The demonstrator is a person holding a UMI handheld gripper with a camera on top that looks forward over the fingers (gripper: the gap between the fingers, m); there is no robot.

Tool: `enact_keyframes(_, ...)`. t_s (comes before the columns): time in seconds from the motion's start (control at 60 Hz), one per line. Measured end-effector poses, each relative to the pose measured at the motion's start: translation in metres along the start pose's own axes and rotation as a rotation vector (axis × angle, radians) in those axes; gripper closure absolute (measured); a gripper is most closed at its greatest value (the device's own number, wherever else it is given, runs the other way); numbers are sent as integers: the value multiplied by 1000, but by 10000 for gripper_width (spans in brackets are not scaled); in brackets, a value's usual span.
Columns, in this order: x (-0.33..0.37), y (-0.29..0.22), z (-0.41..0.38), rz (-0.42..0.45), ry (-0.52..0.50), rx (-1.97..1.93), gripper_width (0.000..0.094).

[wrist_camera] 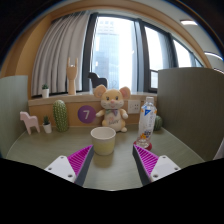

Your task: Pour water

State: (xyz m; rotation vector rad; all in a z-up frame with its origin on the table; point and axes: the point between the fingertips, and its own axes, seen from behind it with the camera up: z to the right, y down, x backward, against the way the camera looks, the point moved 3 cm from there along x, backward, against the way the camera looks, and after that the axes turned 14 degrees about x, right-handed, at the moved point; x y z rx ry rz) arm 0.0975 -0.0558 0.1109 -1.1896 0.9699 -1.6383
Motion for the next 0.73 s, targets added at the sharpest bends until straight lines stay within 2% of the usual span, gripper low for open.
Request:
enact_keyframes(0.417,115,-72,-101,144,-199,34,132)
enact_keyframes(0.733,150,-77,-118,161,-216,60,134)
